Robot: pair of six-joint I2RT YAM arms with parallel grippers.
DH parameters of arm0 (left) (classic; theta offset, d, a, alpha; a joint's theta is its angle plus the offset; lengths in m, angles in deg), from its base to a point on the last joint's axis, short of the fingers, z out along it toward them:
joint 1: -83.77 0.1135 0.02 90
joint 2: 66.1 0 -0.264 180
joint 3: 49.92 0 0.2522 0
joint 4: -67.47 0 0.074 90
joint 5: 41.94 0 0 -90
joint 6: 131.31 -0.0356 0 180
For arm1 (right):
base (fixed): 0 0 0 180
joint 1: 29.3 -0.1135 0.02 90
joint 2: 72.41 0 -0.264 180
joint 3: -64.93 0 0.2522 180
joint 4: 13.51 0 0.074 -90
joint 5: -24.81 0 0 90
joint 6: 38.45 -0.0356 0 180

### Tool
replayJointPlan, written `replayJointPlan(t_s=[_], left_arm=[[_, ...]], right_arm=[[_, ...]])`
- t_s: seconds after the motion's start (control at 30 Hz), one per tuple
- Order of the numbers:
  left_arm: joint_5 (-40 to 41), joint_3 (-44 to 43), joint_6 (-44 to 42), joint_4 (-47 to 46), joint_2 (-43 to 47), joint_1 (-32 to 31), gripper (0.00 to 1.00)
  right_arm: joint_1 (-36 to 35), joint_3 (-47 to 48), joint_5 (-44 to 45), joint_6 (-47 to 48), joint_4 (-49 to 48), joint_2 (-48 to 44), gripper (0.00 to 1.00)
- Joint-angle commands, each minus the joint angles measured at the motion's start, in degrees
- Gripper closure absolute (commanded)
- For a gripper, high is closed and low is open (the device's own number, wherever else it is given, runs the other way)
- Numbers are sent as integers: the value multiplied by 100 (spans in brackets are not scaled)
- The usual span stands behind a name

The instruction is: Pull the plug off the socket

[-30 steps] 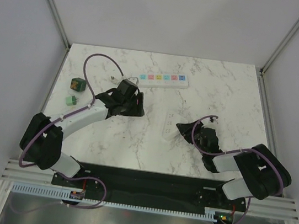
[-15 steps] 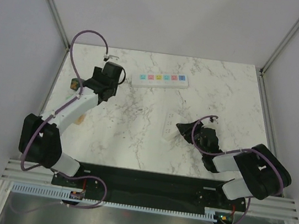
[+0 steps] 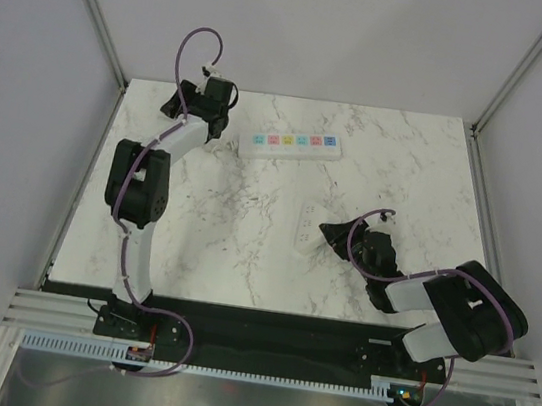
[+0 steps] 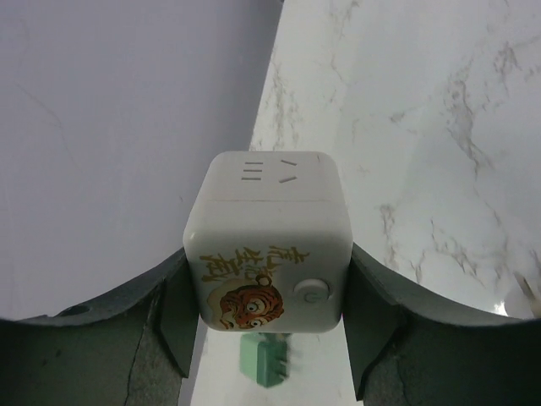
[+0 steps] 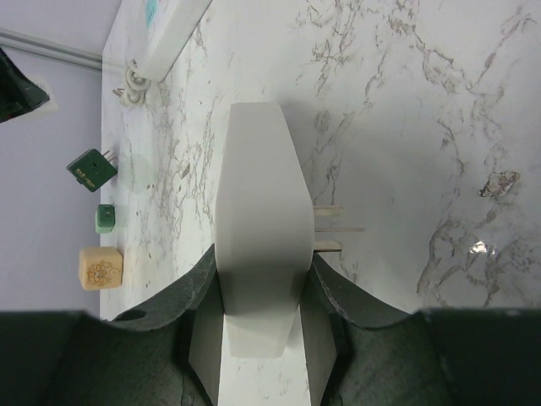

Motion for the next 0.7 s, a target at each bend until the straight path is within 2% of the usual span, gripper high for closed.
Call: replayJointPlan(t_s=[0.0, 0.2, 0.4, 0.43, 0.6, 0.67], left_arm=[[1027, -902, -1346, -987, -627, 112, 98], [1158, -1633, -1462, -1004, -1435, 297, 98], [1080, -2012, -1576, -996, -1858, 385, 97], [1088, -2047, -1681, -1004, -2007, 420, 93], [1150, -2065, -1577, -1022, -2271, 525, 87], [1141, -2056, -1480, -996, -2385, 596, 81]], right_arm=[[34, -186, 522, 578, 1206, 264, 100], [34, -186, 487, 587, 1188, 281, 100], [43, -151, 461, 604, 1206, 299, 100], [43, -142, 443, 604, 1188, 316, 100], [34, -142, 435, 604, 1171, 316, 100], [34, -151, 435, 604, 1171, 316, 100]])
